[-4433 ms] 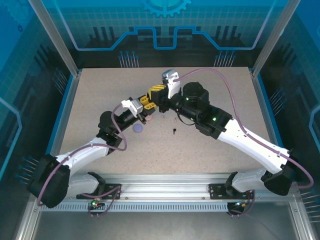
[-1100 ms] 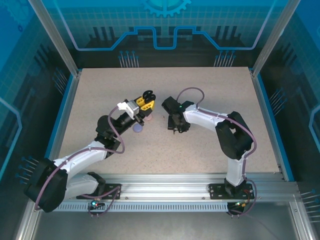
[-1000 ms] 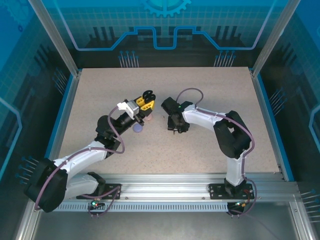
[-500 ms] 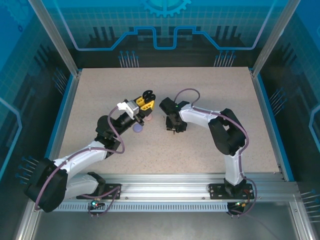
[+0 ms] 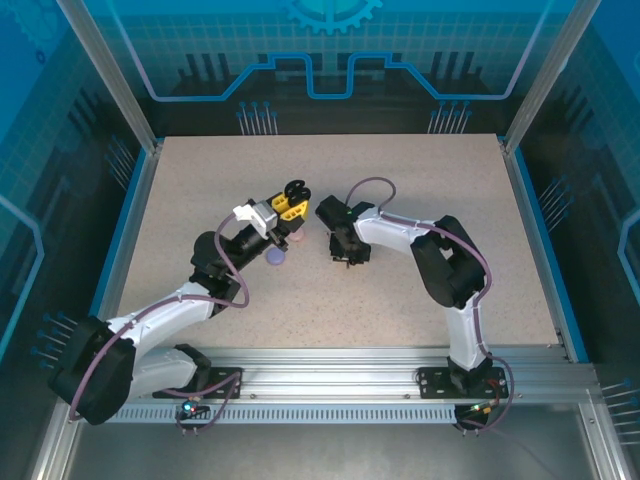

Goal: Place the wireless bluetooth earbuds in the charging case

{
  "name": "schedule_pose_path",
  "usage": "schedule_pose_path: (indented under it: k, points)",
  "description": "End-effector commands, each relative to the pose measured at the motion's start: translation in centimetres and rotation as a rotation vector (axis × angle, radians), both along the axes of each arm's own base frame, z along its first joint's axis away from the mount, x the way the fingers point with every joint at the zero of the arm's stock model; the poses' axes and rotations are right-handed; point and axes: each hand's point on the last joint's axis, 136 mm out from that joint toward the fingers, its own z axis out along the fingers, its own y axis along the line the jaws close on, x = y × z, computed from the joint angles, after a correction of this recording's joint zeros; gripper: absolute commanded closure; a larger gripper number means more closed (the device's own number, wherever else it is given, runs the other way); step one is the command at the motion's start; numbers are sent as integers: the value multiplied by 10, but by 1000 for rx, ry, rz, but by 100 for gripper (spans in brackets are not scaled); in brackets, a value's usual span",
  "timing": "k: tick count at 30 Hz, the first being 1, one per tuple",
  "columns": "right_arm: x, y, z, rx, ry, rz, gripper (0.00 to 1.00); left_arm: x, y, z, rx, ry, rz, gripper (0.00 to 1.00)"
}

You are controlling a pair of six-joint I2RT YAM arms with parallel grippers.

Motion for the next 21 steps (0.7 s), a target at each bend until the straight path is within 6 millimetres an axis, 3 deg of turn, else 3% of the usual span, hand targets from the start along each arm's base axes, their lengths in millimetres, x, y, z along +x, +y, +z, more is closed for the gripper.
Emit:
schedule_pose_path:
  k: [1, 14, 21]
  points:
    - [-8, 5, -9, -18, 31, 10, 69, -4, 3, 5, -20, -33, 9, 100]
    - [-10, 2, -7, -14, 18, 16, 79, -4, 3, 4, -19, -33, 10, 100]
    - [-3, -2, 22, 16, -73, 16, 81, -5, 3, 5, -20, -35, 8, 100]
